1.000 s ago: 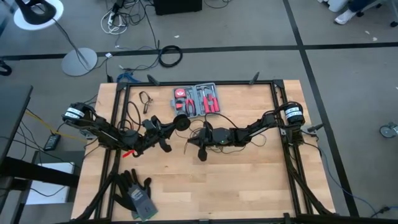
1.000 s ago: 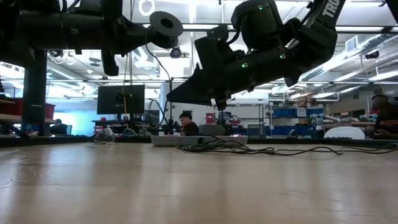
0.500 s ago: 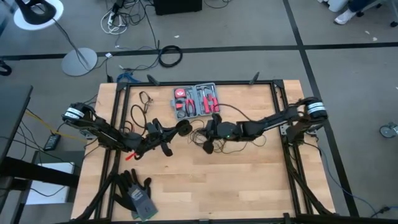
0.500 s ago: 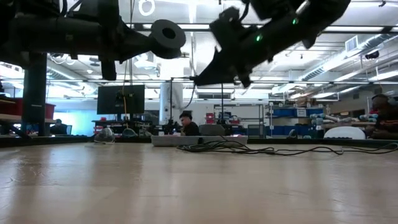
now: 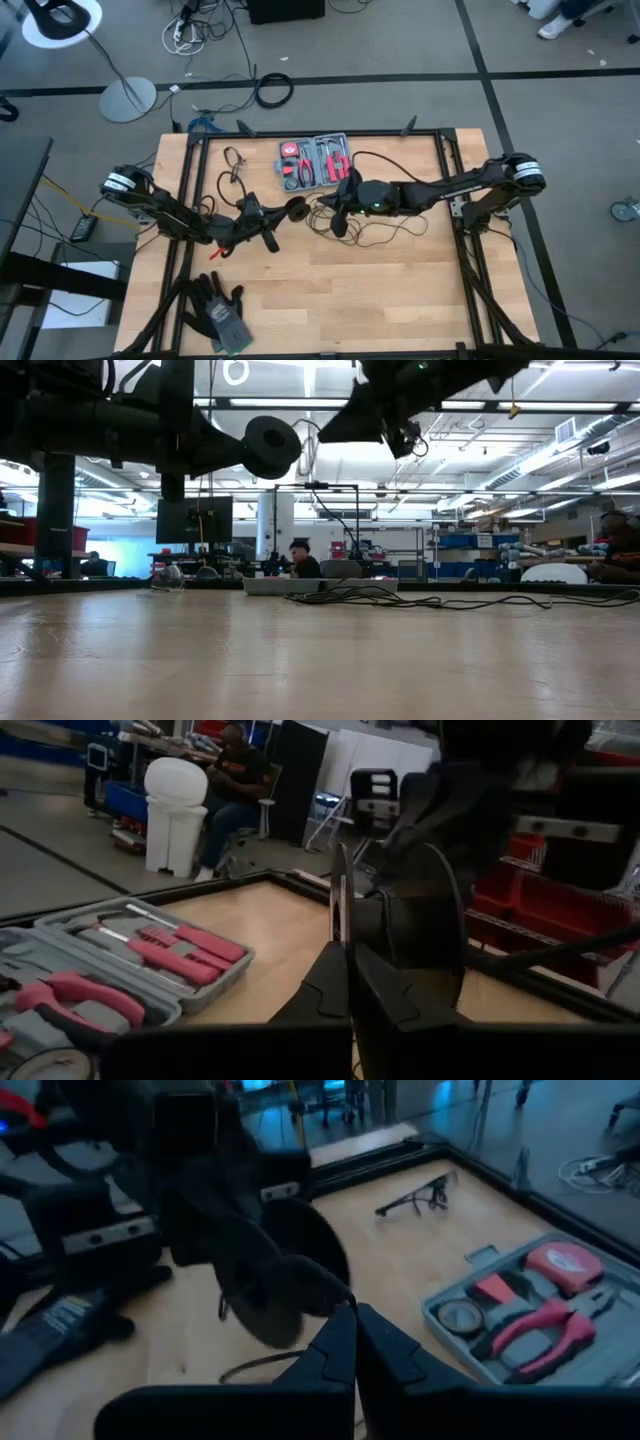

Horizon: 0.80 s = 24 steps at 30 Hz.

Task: Coil cords
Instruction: Coil the black wire onto the black spool

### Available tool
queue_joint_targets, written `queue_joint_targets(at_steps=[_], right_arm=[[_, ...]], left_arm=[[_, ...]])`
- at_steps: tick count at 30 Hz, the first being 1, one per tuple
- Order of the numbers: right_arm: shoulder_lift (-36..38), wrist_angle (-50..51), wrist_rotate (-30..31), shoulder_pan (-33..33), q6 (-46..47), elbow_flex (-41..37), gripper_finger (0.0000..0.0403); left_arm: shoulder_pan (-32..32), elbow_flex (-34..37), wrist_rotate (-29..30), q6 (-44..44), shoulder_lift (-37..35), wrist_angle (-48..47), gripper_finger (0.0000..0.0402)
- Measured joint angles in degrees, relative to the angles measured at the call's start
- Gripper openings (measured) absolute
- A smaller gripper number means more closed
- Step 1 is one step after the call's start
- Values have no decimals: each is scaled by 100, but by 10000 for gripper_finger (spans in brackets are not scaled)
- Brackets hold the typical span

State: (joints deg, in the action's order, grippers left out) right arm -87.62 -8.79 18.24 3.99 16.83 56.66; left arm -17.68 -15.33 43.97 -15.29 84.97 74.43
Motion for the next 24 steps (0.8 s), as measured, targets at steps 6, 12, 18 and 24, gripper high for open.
queue_joint_targets(at_steps=[6,12,18,24], right_arm=[[-287,1629,1,62,-28,621,0],[-288,2350,78,232,362,623,0],[-321,2641,1,95,583,618,0],[-391,1439,-505,117,135,623,0]], left_arm=[[21,-1,311,286,0,485,0],[21,-2,274,691,0,1023,0],[21,-2,-48,562,0,1034,0],[10,-4,7,564,0,1086,0]])
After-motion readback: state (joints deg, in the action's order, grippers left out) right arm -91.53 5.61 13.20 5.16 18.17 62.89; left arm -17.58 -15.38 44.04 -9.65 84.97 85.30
